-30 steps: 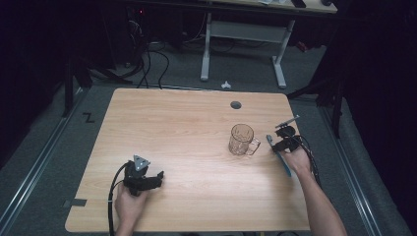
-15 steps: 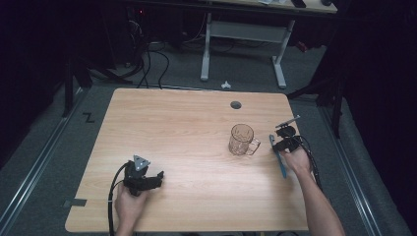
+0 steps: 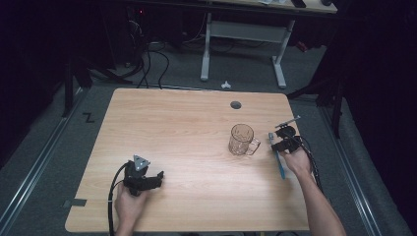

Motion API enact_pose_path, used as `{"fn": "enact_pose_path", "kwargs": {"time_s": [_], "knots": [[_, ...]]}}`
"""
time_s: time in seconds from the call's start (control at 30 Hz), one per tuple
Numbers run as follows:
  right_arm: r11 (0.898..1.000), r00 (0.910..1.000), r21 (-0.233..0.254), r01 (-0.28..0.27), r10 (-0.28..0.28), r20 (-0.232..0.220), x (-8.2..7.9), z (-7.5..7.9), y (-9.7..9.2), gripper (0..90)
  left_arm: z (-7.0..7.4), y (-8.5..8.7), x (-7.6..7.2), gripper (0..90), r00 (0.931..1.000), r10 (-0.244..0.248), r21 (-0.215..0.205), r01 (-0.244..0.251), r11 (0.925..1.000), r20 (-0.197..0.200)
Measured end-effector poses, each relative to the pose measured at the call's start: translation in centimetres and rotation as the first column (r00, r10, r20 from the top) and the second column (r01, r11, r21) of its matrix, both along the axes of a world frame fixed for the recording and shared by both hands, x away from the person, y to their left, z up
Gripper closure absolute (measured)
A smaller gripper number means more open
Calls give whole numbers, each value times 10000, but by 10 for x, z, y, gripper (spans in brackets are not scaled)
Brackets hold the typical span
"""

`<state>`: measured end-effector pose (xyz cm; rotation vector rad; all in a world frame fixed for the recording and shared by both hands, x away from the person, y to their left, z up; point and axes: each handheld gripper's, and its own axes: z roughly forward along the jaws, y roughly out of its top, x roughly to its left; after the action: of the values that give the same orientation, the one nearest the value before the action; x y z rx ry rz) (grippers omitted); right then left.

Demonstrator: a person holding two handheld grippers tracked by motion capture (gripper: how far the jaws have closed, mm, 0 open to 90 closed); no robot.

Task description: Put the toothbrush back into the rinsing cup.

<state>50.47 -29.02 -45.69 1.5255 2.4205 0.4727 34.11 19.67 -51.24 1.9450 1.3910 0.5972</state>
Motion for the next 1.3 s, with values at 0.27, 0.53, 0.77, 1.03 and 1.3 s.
{"fn": "enact_pose_path", "kwargs": {"time_s": [0.27, 0.53, 0.77, 1.03, 1.3], "knots": [[9997, 9994, 167, -194, 189, 297, -8, 10, 1, 799, 0, 0, 0, 179, 10000, 0, 1, 0, 10000, 0], [9982, 9969, 430, -416, 386, 685, -18, 22, 0, 799, 0, 0, 0, 179, 10000, 4, 5, -4, 10000, 0], [9963, 9920, 609, -614, 542, 1143, -28, 32, 0, 799, 0, 0, 0, 179, 10000, -2, 8, 2, 10000, 1], [9914, 9807, 981, -870, 680, 1831, -45, 44, 0, 801, 0, 0, 0, 179, 10000, 0, 2, 0, 10000, 1], [9849, 9676, 1310, -1131, 793, 2396, -61, 47, 1, 803, 0, 0, 0, 179, 10000, 2, -1, -2, 10000, 3]]}}
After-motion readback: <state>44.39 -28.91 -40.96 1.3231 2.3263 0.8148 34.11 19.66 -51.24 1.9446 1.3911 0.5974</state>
